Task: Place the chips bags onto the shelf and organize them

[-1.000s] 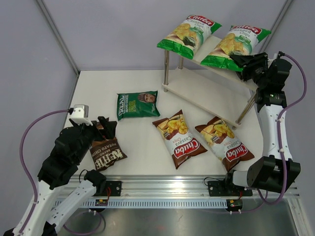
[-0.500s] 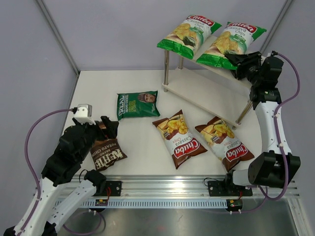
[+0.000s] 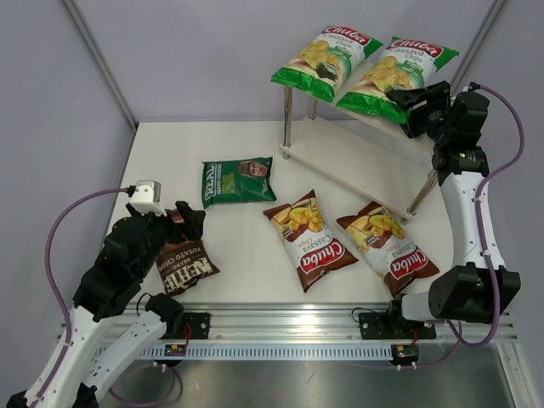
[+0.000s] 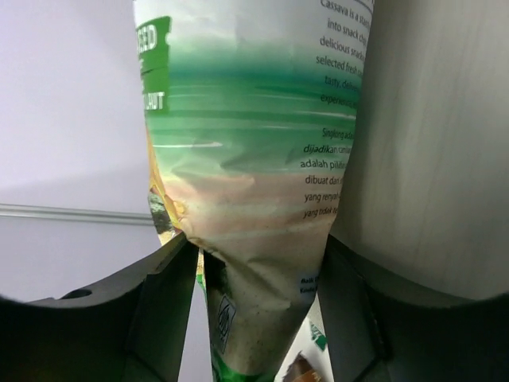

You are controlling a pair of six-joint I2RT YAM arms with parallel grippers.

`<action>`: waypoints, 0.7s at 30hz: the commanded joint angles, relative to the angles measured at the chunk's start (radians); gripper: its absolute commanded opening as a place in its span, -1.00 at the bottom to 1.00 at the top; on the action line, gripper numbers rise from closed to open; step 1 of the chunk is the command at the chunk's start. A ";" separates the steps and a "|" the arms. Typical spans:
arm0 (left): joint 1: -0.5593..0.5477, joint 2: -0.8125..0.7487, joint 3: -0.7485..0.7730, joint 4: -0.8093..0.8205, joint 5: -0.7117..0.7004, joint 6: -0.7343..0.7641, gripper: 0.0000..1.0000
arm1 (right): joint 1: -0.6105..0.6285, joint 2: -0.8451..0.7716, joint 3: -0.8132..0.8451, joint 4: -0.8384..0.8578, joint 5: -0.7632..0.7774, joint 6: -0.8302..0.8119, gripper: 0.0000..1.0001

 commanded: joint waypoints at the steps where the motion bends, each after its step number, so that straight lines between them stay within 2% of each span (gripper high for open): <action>1: 0.006 -0.005 -0.012 0.054 0.005 0.022 0.98 | 0.005 -0.051 0.049 -0.146 0.085 -0.146 0.33; 3: 0.006 -0.004 -0.012 0.061 0.026 0.023 0.98 | -0.003 -0.066 0.059 -0.174 0.110 -0.188 0.47; 7: 0.007 -0.001 -0.012 0.061 0.029 0.025 0.98 | -0.020 -0.085 0.092 -0.234 0.137 -0.237 0.49; 8: 0.007 -0.001 -0.014 0.061 0.029 0.026 0.98 | -0.024 -0.088 0.096 -0.240 0.141 -0.243 0.47; 13: 0.009 -0.002 -0.014 0.061 0.031 0.025 0.98 | -0.037 -0.045 0.133 -0.249 0.092 -0.265 0.00; 16: 0.010 -0.005 -0.014 0.059 0.031 0.026 0.98 | -0.037 -0.002 0.155 -0.239 0.049 -0.268 -0.13; 21: 0.010 -0.002 -0.012 0.058 0.028 0.029 0.98 | -0.037 0.075 0.221 -0.257 -0.030 -0.286 -0.14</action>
